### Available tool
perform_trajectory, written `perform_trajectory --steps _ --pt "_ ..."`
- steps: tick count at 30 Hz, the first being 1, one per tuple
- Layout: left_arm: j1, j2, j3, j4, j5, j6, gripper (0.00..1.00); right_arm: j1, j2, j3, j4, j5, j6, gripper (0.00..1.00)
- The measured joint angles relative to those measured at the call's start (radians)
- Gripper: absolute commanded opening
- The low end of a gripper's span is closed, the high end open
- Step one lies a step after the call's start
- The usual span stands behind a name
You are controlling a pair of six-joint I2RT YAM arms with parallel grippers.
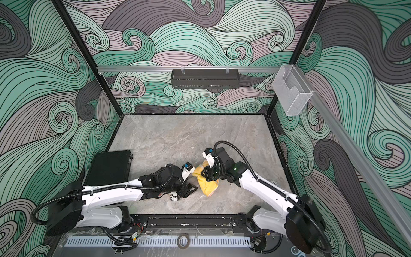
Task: Wipe the eyeglass case
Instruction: Wipe the dirt from the eyeglass case.
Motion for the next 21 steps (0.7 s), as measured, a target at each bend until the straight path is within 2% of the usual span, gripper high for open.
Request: perform_trajectory --steps 4,9,15,21 --pt "-0.001 -0.001 0.000 -0.006 0.001 -0.004 0.51 -0.036 -0.001 0.000 -0.052 0.086 -0.002 0.00" --pt "0.016 -0.001 0.010 -0.026 0.046 -0.031 0.50 -0.042 -0.106 -0.018 -0.061 0.142 0.005 0.00" --pt "0.100 -0.007 0.019 -0.038 0.171 -0.109 0.50 -0.042 -0.262 -0.060 -0.058 0.184 0.018 0.00" --pt "0.180 -0.010 0.031 -0.029 0.326 -0.205 0.50 0.005 -0.328 -0.095 -0.020 0.164 0.021 0.00"
